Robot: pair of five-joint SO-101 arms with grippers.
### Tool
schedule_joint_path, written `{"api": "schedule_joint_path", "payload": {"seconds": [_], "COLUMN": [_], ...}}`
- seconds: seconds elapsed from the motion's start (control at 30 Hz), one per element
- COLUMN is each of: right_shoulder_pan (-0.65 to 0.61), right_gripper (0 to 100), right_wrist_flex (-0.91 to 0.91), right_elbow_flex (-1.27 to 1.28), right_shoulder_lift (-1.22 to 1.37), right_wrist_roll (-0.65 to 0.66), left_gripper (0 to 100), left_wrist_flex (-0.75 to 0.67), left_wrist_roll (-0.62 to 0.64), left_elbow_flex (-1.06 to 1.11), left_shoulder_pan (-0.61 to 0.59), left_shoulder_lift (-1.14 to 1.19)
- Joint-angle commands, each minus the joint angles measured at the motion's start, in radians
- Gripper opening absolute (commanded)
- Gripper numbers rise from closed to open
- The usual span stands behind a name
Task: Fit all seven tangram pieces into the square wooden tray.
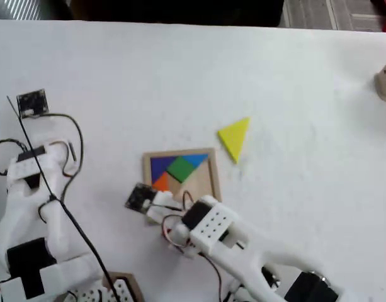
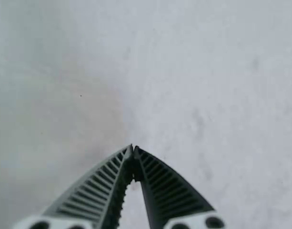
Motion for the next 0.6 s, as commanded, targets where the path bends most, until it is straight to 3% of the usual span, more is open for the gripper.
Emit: {"api": "schedule_joint_path", "payload": {"seconds": [0.0,0.1,0.5,0.57], "right_shoulder_pan": [0.088,0.117,0.122,0.122], "right_gripper": [32.1,32.0,31.8,27.9], "right_wrist_flex": [0.005,0.022,0.008,-0.004], "right_elbow_flex": [0.003,0.006,0.002,0.002], "right_shoulder_lift": [-0.035,-0.030,-0.030,-0.030], "right_wrist_roll": [0.086,0.147,0.155,0.155], "left_gripper": [3,3,3,3], "left_wrist_flex": [-0.025,-0.025,-0.025,-0.025], "left_wrist_roll": [0.003,0.003,0.003,0.003], "left_elbow_flex": [-0.048,-0.048,-0.046,-0.044], "left_shoulder_pan": [-0.007,-0.002,0.005,0.005], "left_shoulder_lift": [-0.004,-0.004,-0.004,-0.004]}}
